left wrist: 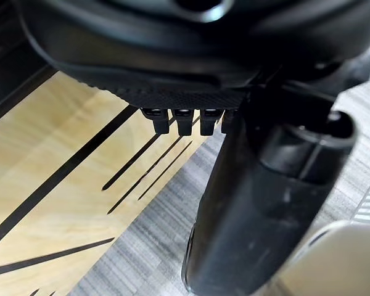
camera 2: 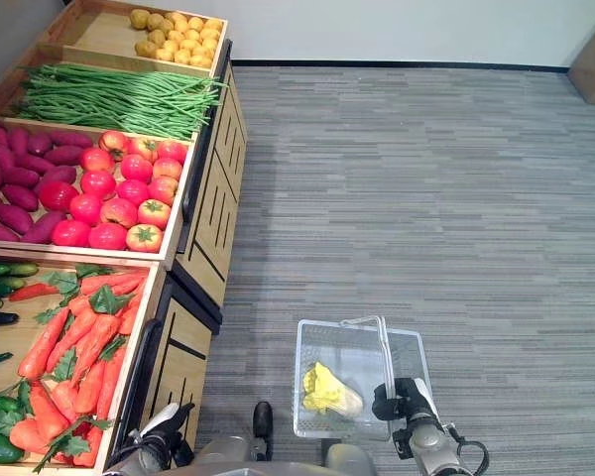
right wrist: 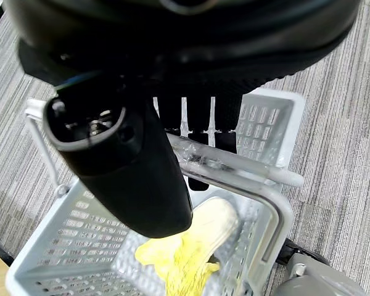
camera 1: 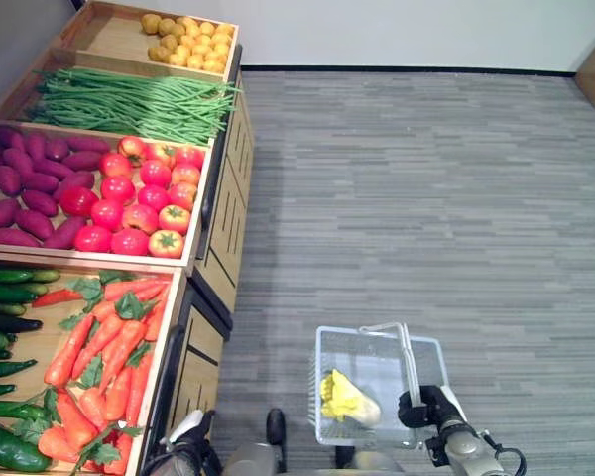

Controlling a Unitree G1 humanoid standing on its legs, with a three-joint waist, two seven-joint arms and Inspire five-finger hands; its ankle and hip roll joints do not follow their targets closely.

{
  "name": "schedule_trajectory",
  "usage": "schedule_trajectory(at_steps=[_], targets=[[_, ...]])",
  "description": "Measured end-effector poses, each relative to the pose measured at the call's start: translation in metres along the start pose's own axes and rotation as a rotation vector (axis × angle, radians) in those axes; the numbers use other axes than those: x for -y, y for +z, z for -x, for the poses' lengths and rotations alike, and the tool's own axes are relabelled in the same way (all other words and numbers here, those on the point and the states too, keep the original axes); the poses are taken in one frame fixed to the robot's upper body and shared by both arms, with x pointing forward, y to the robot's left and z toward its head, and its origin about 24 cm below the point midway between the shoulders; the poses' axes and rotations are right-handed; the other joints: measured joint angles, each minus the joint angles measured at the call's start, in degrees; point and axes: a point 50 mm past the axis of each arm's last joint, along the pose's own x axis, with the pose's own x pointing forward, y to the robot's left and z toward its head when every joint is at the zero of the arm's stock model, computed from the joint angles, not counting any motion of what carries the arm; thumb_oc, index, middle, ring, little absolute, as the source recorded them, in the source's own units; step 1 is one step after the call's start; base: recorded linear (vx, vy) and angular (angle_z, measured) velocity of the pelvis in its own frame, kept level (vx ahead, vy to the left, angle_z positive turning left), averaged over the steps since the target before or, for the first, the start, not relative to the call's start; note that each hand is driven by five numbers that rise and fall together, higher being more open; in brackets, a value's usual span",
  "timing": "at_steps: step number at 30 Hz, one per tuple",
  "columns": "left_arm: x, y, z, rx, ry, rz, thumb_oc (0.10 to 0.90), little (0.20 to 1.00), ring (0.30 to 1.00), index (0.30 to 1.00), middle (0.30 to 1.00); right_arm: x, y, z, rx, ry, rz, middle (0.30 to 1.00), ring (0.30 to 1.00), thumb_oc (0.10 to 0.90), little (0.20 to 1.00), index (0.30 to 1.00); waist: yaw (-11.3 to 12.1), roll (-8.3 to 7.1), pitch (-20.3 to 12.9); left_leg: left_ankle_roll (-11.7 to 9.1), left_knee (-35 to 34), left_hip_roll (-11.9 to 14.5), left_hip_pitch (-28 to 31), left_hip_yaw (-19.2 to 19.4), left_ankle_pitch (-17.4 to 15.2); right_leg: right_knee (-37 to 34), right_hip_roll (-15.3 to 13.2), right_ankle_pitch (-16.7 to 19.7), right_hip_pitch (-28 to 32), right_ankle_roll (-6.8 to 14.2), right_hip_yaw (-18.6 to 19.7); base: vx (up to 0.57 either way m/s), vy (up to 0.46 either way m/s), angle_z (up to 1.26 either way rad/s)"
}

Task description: Get the vegetables into the basket

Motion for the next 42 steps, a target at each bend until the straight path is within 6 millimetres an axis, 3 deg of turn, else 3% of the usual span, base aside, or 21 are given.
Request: schedule_trajectory(at_steps=[1,2,4,7,9,11,13,14,16,18,21,24,25,26,27,28,30,32,38,41,42], targets=[[0.001,-0.001,0.0,-0.004,-0.008,-0.003,0.9,1.0,1.0,1.0,1.0,0.0,0.001,0.0,0.002,0.0,0.004,0.3,0.3,0.4,0.3,0.3,-0.03,0.14,-0.07,-0.35,-0.14,0.21,0.11,-0.07,-0.4,2.74,0.15,-0.5,-1.19,0.63,0.12,0.04,-0.02,-0.01],[0.003,-0.002,0.0,-0.012,-0.017,-0.012,0.9,1.0,1.0,1.0,1.0,0.001,0.006,-0.002,0.018,-0.008,0.002,0.3,0.3,0.4,0.3,0.3,-0.53,0.51,-0.29,-0.05,-0.31,0.87,0.52,-0.8,-0.2,12.71,0.78,-1.3,-5.97,1.49,0.98,0.08,-0.108,0.15],[0.001,-0.003,0.0,-0.014,-0.009,-0.015,0.9,1.0,1.0,1.0,1.0,0.0,0.009,-0.002,0.031,-0.007,0.007,0.3,0.3,0.4,0.3,0.3,-0.34,0.12,-1.22,0.05,-0.38,0.68,0.6,-1.16,-0.19,16.57,-1.58,-2.93,-10.08,2.06,1.24,0.14,-0.191,0.17],[-0.006,-0.001,-0.002,-0.023,0.011,-0.02,0.9,1.0,1.0,1.0,1.0,-0.005,0.014,-0.002,0.052,0.012,0.03,0.3,0.3,0.4,0.3,0.3,-0.61,-0.27,-1.44,0.02,-0.13,0.85,-0.35,-4.18,-0.19,6.98,-3.96,-1.8,-10.99,3.26,3.91,0.11,-0.138,0.34],[-0.006,-0.005,-0.002,-0.035,0.013,-0.02,0.9,1.0,1.0,1.0,1.0,-0.01,0.012,-0.001,0.051,0.031,0.039,0.3,0.3,0.4,0.3,0.3,-1.14,-0.39,-1.37,-0.56,0.3,1.74,-0.29,-5.89,-0.31,-1.76,-5.27,3.18,-10.8,3.7,4.21,0.19,-0.302,0.53],[-0.003,-0.013,0.0,-0.069,0.007,-0.016,0.9,1.0,1.0,1.0,1.0,-0.012,0.008,0.001,0.041,0.038,0.042,0.3,0.3,0.4,0.3,0.3,-1.76,-0.06,-1.28,-2.75,1.12,3.13,-0.51,-8.1,-1.47,-2.95,-4.36,8.0,-8.81,3.82,2.99,0.15,-0.316,0.63],[0.002,-0.014,0.001,-0.065,-0.002,-0.012,0.9,1.0,1.0,1.0,1.0,-0.008,-0.002,0.003,0.005,0.025,0.039,0.3,0.3,0.4,0.3,0.3,-1.71,1.3,-1.6,-2.8,-0.24,6.7,1.13,-8.73,-1.88,-2.52,-1.6,7.77,-7.71,1.93,0.03,0.13,-0.299,0.64],[0.006,-0.016,0.003,-0.066,-0.011,-0.008,0.9,1.0,1.0,1.0,1.0,-0.005,-0.006,0.003,-0.005,0.021,0.046,0.3,0.3,0.4,0.3,0.3,-1.48,2.0,-1.82,-1.63,-0.07,8.92,1.61,-8.63,-1.5,-2.76,0.68,7.18,-6.64,0.11,-1.27,0.11,-0.276,0.32],[0.014,-0.02,0.006,-0.075,-0.03,0.004,0.9,1.0,1.0,1.0,1.0,0.003,-0.008,0.003,-0.011,0.009,0.058,0.3,0.3,0.4,0.3,0.3,-0.59,2.47,-1.85,-1.43,2.38,11.65,0.98,-8.93,-0.49,-2.32,3.41,6.11,-5.81,-2.26,-2.76,0.07,-0.262,0.17],[0.016,-0.016,0.006,-0.069,-0.034,0.017,0.9,1.0,1.0,1.0,1.0,0.011,-0.009,0.003,-0.009,-0.009,0.068,0.3,0.3,0.4,0.3,0.3,-0.42,2.23,-1.7,-2.07,3.71,12.22,-1.06,-10.11,2.67,-1.45,3.97,5.14,-6.2,-3.83,-4.68,0.04,-0.22,0.48],[0.012,-0.007,0.003,-0.043,-0.025,0.02,0.9,1.0,1.0,1.0,1.0,0.026,-0.008,0.002,-0.008,-0.041,0.086,0.3,0.3,0.4,0.3,0.3,-0.04,1.56,-1.54,-7.51,2.91,12.07,-2.77,-11.16,10.49,-1.36,3.65,3.99,-6.22,-5.78,-7.51,0.03,-0.171,0.51],[0.009,-0.005,0.002,-0.04,-0.015,0.023,0.9,1.0,1.0,1.0,1.0,0.031,-0.011,0.003,-0.015,-0.058,0.095,0.3,0.3,0.4,0.3,0.3,-0.4,1.65,-1.59,-8.97,6.92,11.72,-5.68,-10.75,11.71,-1.69,3.25,3.6,-4.99,-6.91,-11.13,-0.01,-0.105,0.54],[0.008,-0.005,0.002,-0.04,-0.011,0.025,0.9,1.0,1.0,1.0,1.0,0.03,-0.013,0.003,-0.02,-0.055,0.097,0.3,0.3,0.4,0.3,0.3,-0.28,1.6,-1.57,-9.79,7.49,11.29,-6.06,-10.0,10.99,-1.85,3.18,3.29,-4.31,-7.4,-12.15,-0.05,-0.144,0.7],[0.006,-0.003,0.001,-0.038,-0.009,0.024,0.9,1.0,1.0,1.0,1.0,0.03,-0.016,0.004,-0.024,-0.055,0.098,0.3,0.3,0.4,0.3,0.3,-0.55,1.47,-1.43,-9.11,9.33,11.03,-6.92,-6.93,11.8,-1.96,2.69,3.59,-4.03,-8.19,-13.66,-0.03,-0.089,1.15],[0.003,0.001,-0.001,-0.026,0.0,0.025,0.9,1.0,1.0,1.0,1.0,0.029,-0.023,0.007,-0.043,-0.056,0.099,0.3,0.3,0.4,0.3,0.3,-1.77,1.09,-1.21,-8.61,11.97,10.52,-9.15,1.01,9.49,-3.28,1.53,3.83,-3.17,-8.87,-17.97,-0.01,-0.053,1.19],[0.0,0.004,-0.001,-0.017,0.008,0.025,0.9,1.0,1.0,1.0,1.0,0.029,-0.024,0.007,-0.046,-0.056,0.099,0.3,0.3,0.4,0.3,0.3,-1.77,0.97,-1.14,-8.8,12.14,10.1,-9.04,3.39,7.07,-3.91,1.52,3.56,-2.84,-8.32,-18.51,-0.01,-0.041,0.96],[0.003,-0.001,0.0,-0.032,-0.002,0.023,0.9,1.0,1.0,1.0,1.0,0.028,-0.023,0.007,-0.045,-0.053,0.096,0.3,0.3,0.4,0.3,0.3,-1.6,1.05,-1.1,-9.03,11.05,9.64,-7.0,4.96,5.61,-3.75,1.9,3.66,-2.84,-8.75,-19.17,-0.01,-0.021,0.23],[0.001,0.001,-0.001,-0.033,0.001,0.021,0.9,1.0,1.0,1.0,1.0,0.028,-0.026,0.008,-0.052,-0.066,0.083,0.3,0.3,0.4,0.3,0.3,-2.86,0.95,-0.79,-7.91,10.84,9.67,-5.94,9.76,3.71,-4.14,1.57,3.54,-2.39,-8.37,-21.39,0.03,0.031,0.57],[0.003,-0.002,0.0,-0.049,-0.01,0.012,0.9,1.0,1.0,1.0,1.0,0.032,-0.023,0.007,-0.051,-0.09,0.052,0.3,0.3,0.4,0.3,0.3,-3.35,1.87,0.97,-5.27,5.26,8.29,-2.4,12.7,-0.15,-0.83,0.46,1.03,-1.86,-4.92,-23.45,0.1,0.12,0.26],[0.002,-0.003,-0.001,-0.058,-0.01,0.006,0.9,1.0,1.0,1.0,1.0,0.033,-0.02,0.006,-0.044,-0.106,0.029,0.3,0.3,0.4,0.3,0.3,-3.05,1.23,1.35,-3.33,4.87,5.53,-1.58,12.9,-2.4,4.24,-3.04,-1.27,-3.21,-2.85,-22.16,0.12,0.173,0.11],[-0.001,-0.005,-0.001,-0.06,0.0,-0.003,0.9,1.0,1.0,1.0,1.0,0.03,-0.02,0.006,-0.041,-0.098,0.023,0.3,0.3,0.4,0.3,0.3,-2.83,1.2,1.31,-2.5,5.36,4.07,-1.5,12.6,-2.91,6.38,-4.25,-1.77,-4.27,-2.04,-18.85,0.15,0.228,0.18]])
